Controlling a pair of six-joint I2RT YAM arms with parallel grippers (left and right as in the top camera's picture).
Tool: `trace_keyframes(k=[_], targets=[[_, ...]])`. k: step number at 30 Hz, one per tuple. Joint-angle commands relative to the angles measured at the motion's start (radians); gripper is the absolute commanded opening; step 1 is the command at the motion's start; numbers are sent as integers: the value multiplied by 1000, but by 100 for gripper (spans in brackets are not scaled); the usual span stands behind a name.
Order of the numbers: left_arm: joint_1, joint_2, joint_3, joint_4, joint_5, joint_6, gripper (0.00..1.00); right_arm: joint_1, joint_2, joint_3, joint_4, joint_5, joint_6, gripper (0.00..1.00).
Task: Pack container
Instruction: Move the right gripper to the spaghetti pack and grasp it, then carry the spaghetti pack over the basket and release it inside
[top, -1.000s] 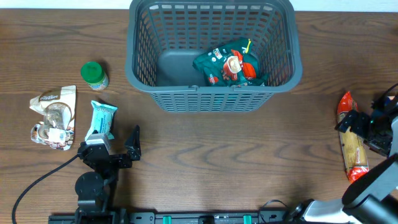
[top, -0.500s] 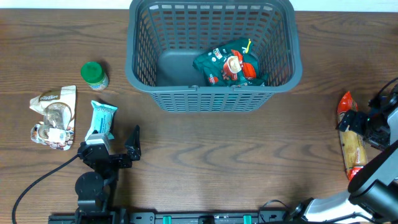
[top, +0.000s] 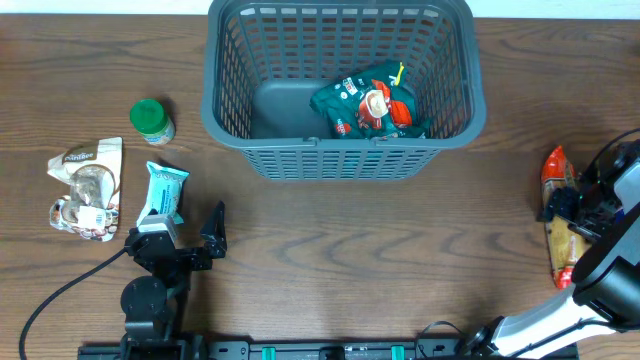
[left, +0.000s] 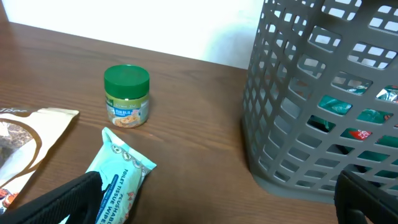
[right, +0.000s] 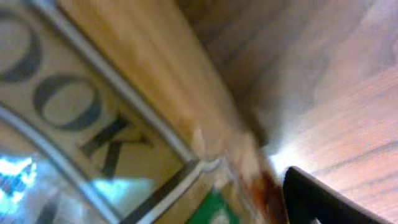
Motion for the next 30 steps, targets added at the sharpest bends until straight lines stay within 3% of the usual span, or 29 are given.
trace_keyframes(k=[1,4,7,13,19,30], targets=[[2,-6,-25,-6,0,6,99,8,11,-1,2,-26,13,31],[2,-6,-25,-6,0,6,99,8,10,0,-14,-60,18,1],[2,-6,-25,-6,0,6,99,8,10,2,-36,-78,82,1],[2,-6,-25,-6,0,6,99,12,-27,48,-77,-195,60,1],[2,-6,-25,-6,0,6,98,55,-173,177,-134,-227,57,1],[2,-6,-25,-6,0,6,99,245,-441,680,-240,-261,26,1]])
